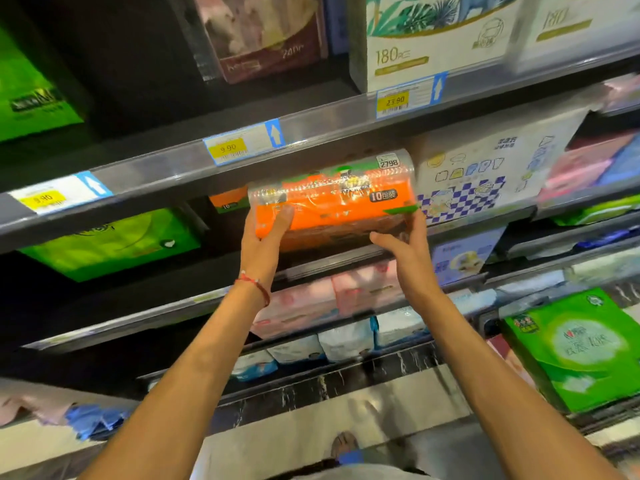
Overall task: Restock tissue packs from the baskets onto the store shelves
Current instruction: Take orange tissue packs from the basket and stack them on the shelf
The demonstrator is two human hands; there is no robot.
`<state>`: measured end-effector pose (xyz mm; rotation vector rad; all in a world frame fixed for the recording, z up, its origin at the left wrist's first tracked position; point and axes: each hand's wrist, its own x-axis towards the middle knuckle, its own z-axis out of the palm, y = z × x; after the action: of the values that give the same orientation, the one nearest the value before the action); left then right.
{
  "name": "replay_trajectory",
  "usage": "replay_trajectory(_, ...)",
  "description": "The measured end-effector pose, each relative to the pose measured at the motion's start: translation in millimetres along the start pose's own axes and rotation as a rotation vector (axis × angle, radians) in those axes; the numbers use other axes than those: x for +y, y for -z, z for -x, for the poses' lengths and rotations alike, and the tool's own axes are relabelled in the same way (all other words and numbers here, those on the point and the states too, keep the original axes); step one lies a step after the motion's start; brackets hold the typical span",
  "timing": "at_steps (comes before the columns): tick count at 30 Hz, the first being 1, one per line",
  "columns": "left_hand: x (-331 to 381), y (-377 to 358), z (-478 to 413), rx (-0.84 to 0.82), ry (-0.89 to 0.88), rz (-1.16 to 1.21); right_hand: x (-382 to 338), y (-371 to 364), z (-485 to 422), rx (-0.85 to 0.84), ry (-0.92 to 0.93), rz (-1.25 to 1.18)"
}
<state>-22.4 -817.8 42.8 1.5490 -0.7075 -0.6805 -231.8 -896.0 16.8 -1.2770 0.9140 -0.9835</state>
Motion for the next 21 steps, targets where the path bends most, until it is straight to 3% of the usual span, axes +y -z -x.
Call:
replay_trajectory(3,1.8,-6.6,2.9,0.032,0.045,0.037,-0.4,1.1,-6.7,0.032,0.023,0.142)
replay_trajectory(9,2.9,-8.4,-4.3,-0.008,0.049,0.034,20.5,-2.3,-13.1,0.032,0.017,0.021)
replay_trajectory(16,-32.9,7.6,-33.3,-0.098,-0.056,-0.237,36.0,-13.9,-22.1,-0.011,0.105,0.174)
replay_trajectory(21,-55.1,8.4,-77.1,-0.118,-0.077,-0.249,71.7,-46.6,-47.6,0.05,0.088,0.206)
